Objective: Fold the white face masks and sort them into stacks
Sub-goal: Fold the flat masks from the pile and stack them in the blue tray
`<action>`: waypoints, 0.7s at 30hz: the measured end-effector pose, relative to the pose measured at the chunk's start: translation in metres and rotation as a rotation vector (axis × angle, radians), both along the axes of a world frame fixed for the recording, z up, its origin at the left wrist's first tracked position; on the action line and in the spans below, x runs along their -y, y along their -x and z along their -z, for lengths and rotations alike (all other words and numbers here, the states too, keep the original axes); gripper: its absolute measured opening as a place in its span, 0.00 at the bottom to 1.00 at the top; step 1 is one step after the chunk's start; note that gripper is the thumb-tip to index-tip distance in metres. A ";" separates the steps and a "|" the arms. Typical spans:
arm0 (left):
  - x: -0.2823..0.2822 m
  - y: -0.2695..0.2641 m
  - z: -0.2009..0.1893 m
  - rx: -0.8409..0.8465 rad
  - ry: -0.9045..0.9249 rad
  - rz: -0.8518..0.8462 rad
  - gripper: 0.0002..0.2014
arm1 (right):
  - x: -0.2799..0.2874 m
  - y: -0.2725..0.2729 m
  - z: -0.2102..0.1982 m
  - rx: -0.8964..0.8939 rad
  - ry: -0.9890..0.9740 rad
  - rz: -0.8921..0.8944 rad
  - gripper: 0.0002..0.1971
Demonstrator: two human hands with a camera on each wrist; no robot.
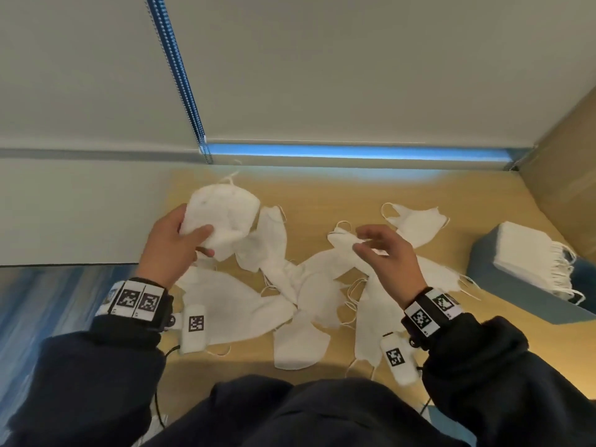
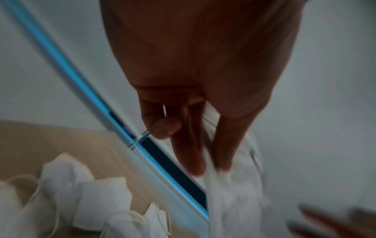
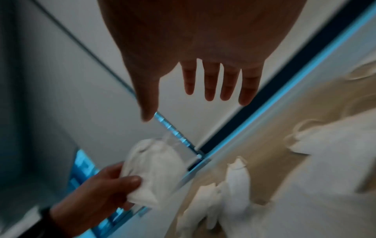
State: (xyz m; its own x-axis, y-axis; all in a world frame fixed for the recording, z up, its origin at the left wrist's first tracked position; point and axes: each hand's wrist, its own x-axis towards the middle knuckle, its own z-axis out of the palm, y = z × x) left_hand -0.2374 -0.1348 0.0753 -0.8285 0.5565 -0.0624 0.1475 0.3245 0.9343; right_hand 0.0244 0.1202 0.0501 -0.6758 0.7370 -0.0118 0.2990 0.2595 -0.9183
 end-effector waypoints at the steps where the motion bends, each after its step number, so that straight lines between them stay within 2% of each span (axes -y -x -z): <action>1: 0.005 -0.007 -0.004 -0.092 0.100 0.094 0.11 | 0.009 0.009 -0.008 0.011 -0.027 -0.093 0.23; 3: 0.004 -0.027 -0.008 -0.274 0.319 0.329 0.07 | 0.026 0.024 -0.023 0.062 -0.146 -0.319 0.41; 5: -0.005 -0.050 -0.007 -0.447 0.455 0.560 0.05 | 0.043 0.038 -0.034 0.111 -0.261 -0.559 0.52; 7: -0.017 -0.069 -0.002 -0.519 0.442 0.718 0.10 | 0.055 0.047 -0.037 0.165 -0.232 -0.767 0.51; 9: -0.026 -0.081 0.000 -0.464 0.397 0.759 0.13 | 0.058 0.050 -0.031 0.231 -0.139 -0.853 0.37; 11: -0.030 -0.085 0.002 -0.409 0.356 0.759 0.09 | 0.048 0.045 -0.026 0.276 -0.119 -0.764 0.17; 12: -0.030 -0.084 0.004 -0.379 0.341 0.749 0.05 | 0.038 0.040 -0.024 0.286 -0.077 -0.700 0.10; 13: -0.030 -0.081 0.008 -0.331 0.315 0.738 0.03 | 0.028 0.032 -0.024 0.278 -0.001 -0.643 0.07; 15: -0.030 -0.076 0.015 -0.198 0.259 0.702 0.09 | 0.011 0.012 -0.025 0.217 0.199 -0.533 0.08; 17: -0.031 -0.071 0.023 -0.078 0.237 0.669 0.07 | -0.004 -0.010 -0.030 0.157 0.340 -0.416 0.12; 21: -0.051 -0.069 0.025 0.006 0.207 0.642 0.07 | -0.024 -0.043 -0.041 0.010 0.627 -0.147 0.20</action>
State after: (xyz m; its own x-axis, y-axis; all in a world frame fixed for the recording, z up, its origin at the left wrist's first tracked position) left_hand -0.1686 -0.0835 0.0500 -0.3367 0.9146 -0.2239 0.3663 0.3463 0.8637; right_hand 0.0671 0.1444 0.0909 -0.7671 0.4877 -0.4169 0.3107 -0.2861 -0.9064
